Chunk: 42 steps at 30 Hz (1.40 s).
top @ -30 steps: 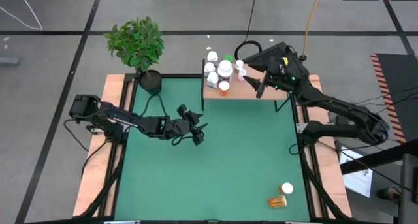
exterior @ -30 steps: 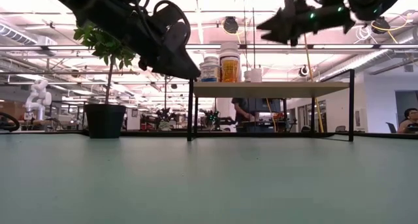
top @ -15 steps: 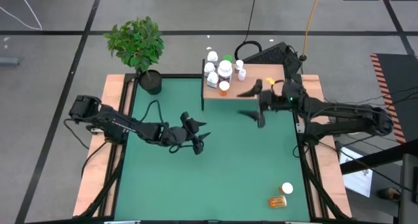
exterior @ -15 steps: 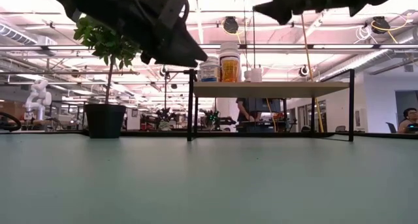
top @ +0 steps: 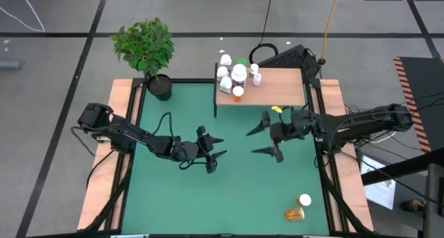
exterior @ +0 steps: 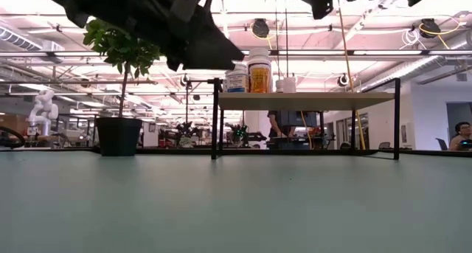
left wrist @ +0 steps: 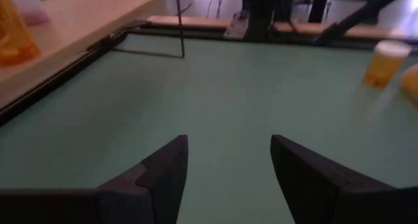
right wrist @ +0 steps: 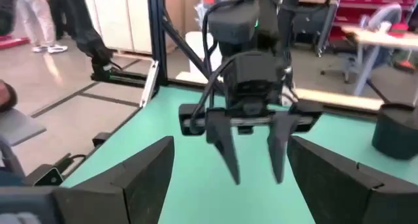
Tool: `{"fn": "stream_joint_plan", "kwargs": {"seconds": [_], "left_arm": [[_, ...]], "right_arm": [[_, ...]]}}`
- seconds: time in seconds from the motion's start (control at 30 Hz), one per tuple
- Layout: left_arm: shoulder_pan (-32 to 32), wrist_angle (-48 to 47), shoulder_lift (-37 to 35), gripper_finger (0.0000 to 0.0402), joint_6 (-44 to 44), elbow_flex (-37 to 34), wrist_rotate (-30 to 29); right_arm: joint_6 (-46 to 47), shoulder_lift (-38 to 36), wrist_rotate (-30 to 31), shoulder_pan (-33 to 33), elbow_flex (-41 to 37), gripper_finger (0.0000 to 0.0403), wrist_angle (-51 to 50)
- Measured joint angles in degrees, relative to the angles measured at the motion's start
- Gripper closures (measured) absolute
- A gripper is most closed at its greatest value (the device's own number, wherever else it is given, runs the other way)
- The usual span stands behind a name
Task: Pick and place medicine bottles onto shelf by color
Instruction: Put the top orange pill bottle on the shelf
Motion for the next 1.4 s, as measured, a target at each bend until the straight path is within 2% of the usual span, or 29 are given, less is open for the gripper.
{"fn": "stream_joint_plan", "kwargs": {"seconds": [0.3,0.57,0.77,0.97,1.1,1.2,1.4], "left_arm": [[0.2,2.0,1.9,0.0181,0.7,0.1,0.0],[0.2,2.5,1.9,0.0181,1.1,0.0,2.4],[0.2,3.1,1.9,0.0181,3.4,0.0,8.3],[0.2,7.0,2.2,0.0181,4.5,0.0,9.5],[0.2,12.7,4.1,0.0181,5.6,0.1,12.7],[0.2,15.9,6.3,0.0181,6.9,0.1,14.9],[0.2,20.3,10.0,0.0181,9.4,0.1,15.5]], "right_arm": [[3.5,1.4,10.5,9.8,0.0,0.0110,-3.8],[8.5,1.4,16.1,15.8,0.0,0.0110,-9.0],[19.4,1.4,14.7,17.3,0.0,0.0110,-18.0],[30.0,1.4,14.4,22.9,0.0,0.0110,-30.3],[37.2,1.4,14.3,28.0,0.0,0.0110,-35.8],[40.7,1.7,14.8,32.7,0.0,0.0110,-34.7],[40.7,8.2,17.4,41.0,0.1,0.0110,-21.4]]}}
